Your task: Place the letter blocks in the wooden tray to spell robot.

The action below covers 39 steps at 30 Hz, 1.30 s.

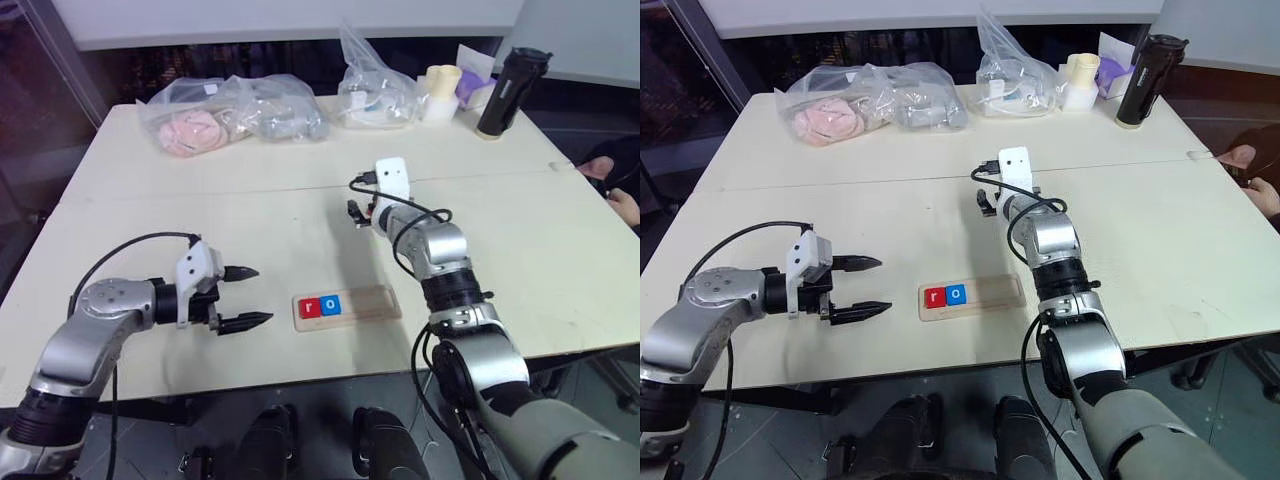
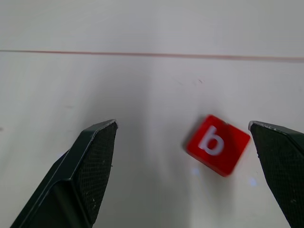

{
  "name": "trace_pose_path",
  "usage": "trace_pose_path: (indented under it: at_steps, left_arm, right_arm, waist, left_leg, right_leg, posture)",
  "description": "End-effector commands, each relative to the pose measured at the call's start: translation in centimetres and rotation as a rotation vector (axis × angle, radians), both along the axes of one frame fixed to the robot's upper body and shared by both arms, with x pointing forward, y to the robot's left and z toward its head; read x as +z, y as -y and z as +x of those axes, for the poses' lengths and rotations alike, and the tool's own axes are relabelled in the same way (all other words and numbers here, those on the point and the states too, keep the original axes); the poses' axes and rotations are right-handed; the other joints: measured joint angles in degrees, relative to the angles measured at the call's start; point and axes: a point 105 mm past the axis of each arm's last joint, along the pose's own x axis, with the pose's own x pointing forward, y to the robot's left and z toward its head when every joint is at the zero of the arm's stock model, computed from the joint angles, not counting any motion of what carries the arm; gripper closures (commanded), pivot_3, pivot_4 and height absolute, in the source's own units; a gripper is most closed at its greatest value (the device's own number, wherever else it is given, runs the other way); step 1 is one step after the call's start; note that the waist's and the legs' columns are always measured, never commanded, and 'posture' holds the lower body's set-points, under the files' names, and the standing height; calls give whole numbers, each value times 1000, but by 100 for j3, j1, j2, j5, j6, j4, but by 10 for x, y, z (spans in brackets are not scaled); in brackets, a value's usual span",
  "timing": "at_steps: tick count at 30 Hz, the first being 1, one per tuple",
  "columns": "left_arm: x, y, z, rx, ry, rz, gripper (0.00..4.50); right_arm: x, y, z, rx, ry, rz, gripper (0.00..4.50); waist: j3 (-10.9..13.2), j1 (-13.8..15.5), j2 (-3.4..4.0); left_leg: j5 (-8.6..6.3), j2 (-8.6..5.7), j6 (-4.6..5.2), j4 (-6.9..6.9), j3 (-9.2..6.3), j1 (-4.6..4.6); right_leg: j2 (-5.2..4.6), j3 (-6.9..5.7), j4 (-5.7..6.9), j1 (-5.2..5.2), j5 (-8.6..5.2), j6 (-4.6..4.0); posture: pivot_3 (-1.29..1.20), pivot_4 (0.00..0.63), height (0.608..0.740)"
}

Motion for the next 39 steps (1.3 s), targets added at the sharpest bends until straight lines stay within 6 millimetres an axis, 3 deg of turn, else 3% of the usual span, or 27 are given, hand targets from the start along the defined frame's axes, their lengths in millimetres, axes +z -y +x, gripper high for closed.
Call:
trace_pose_path:
  at_steps: [1, 14, 21, 24, 29, 35, 39]
  left_arm:
    - [11, 6, -4, -7, 48, -23, 19]
    - [9, 5, -4, 16, 54, -15, 19]
    - [9, 7, -6, 21, 53, -17, 19]
    - [8, 7, -5, 27, 57, -13, 0]
    - [7, 7, -5, 39, 55, -19, 0]
    - [4, 13, -8, 19, 41, -33, 0]
    - [4, 16, -9, 2, 37, -42, 0]
  right_arm:
    - [12, -2, 11, -64, 30, 15, 0]
    - [-2, -21, 15, -91, -50, 109, 0]
    - [-15, -13, 12, -208, -130, 183, 0]
    - [-19, -10, 11, -224, -142, 184, 879]
    - [-22, -9, 11, -219, -131, 137, 3336]
    - [-14, -2, 12, -148, -91, -19, 3373]
    - [-1, 12, -4, -96, -85, -30, 3373]
  waist:
    - [2, -28, 3]
    - [5, -42, 9]
    - [5, -30, 8]
    - [5, -30, 8]
    - [4, -56, 8]
    - [4, -103, 8]
    - [5, -56, 10]
  left_leg:
    - [0, 1, 0, 0, 4, 4]
    - [3, 14, 0, 2, 2, 12]
    - [3, 13, 0, 4, 2, 13]
    - [3, 13, 0, 5, 1, 13]
    - [3, 14, 0, 5, 2, 16]
    - [3, 15, 0, 5, 2, 18]
    - [3, 13, 0, 5, 0, 14]
  right_leg:
    - [0, 2, 0, 0, 0, 0]
    - [15, 1, 21, -2, -1, -1]
    - [15, 2, 21, 0, -1, -1]
    - [15, 2, 20, 2, -1, -2]
    - [15, 3, 21, 2, -1, -2]
    - [16, 2, 23, 4, -2, -2]
    - [14, 3, 21, 4, -3, -1]
  posture:
    - [0, 150, 725]
    - [0, 150, 725]
    - [0, 150, 725]
    - [0, 150, 725]
    - [0, 150, 725]
    - [0, 150, 725]
    - [0, 150, 725]
